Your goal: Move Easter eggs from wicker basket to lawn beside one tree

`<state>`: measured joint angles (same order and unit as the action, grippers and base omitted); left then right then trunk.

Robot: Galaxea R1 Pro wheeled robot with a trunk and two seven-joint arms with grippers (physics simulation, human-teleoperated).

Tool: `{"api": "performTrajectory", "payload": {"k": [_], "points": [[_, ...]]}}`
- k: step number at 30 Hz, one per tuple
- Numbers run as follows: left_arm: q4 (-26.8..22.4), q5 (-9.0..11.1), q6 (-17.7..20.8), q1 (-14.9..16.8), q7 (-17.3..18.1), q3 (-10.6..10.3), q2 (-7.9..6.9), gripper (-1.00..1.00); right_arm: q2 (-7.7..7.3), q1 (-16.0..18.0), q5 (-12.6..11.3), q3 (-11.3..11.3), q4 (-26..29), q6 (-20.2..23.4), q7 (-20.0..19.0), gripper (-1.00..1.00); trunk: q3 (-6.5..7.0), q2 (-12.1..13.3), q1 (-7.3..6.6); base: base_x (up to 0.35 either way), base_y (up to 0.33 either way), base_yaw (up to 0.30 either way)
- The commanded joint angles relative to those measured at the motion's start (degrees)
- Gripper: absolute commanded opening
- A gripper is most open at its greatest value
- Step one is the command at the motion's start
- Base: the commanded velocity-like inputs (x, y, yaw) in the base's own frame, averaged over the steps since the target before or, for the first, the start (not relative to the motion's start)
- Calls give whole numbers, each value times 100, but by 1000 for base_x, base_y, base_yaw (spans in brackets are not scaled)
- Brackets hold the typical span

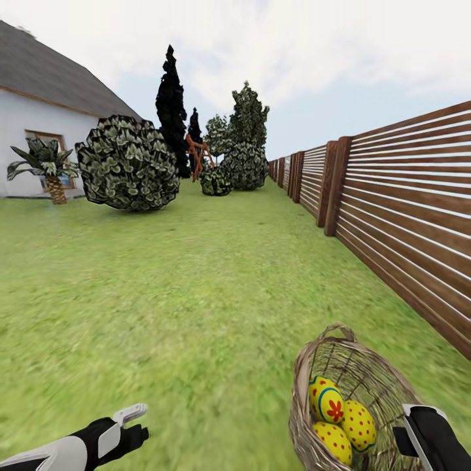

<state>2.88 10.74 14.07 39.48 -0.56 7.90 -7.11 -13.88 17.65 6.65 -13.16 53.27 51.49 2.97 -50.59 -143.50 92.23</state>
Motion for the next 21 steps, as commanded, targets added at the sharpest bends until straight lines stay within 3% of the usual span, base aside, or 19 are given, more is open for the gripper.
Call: {"api": "performTrajectory", "payload": {"k": [1, 21], "points": [[7, 25, 8, 7, -6, 36, -1, 100, 0, 0, 20, -3, 8, 28, -23, -100, 17, -1, -4, 0, 0, 294], [-6, 51, -9, 12, -6, 36, -45, 100, -3, 1, 13, -4, 8, 31, -24, -100, 460, 26, -55, 0, 0, 294]]}}
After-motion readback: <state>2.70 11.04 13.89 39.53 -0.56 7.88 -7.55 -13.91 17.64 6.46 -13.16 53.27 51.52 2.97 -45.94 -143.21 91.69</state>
